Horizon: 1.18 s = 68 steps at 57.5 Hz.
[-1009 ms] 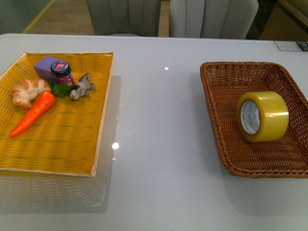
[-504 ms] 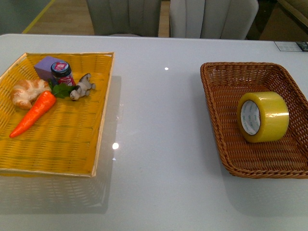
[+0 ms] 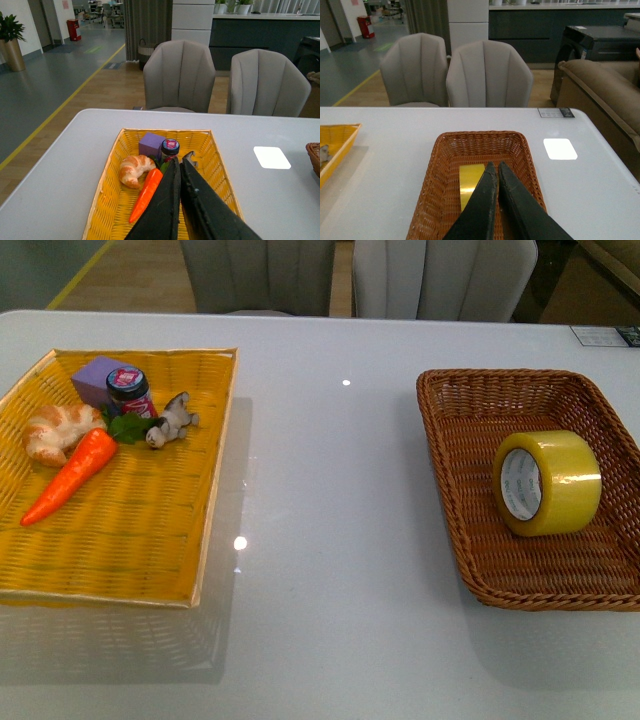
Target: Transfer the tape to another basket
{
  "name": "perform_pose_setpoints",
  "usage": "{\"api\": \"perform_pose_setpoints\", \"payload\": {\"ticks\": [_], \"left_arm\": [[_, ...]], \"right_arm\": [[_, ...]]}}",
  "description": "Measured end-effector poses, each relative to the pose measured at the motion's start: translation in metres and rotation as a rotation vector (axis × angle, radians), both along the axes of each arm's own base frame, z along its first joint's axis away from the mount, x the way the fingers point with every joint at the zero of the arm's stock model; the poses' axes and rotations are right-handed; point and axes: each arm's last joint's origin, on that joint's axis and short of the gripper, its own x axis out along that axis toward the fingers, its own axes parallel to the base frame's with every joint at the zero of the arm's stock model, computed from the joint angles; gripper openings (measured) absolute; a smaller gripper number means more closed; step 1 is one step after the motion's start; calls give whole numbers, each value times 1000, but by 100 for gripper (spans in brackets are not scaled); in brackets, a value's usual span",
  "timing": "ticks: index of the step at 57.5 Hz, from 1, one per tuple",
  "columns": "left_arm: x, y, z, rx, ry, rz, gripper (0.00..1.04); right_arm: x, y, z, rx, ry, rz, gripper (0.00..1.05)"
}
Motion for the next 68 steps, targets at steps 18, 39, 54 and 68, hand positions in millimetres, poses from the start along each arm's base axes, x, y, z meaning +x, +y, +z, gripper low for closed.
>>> {"api": "perform_pose_setpoints", "payload": {"ticks": [18,39,54,68], "left_arm": [[0,0,0,0,0,0,79],[0,0,0,2,0,0,96],[0,0,0,2,0,1,96],[0,0,0,2,0,1,96]], "right_arm": [[0,0,0,0,0,0,79],[0,0,0,0,0,0,96],[0,0,0,0,0,0,96],[0,0,0,0,0,0,96]]}}
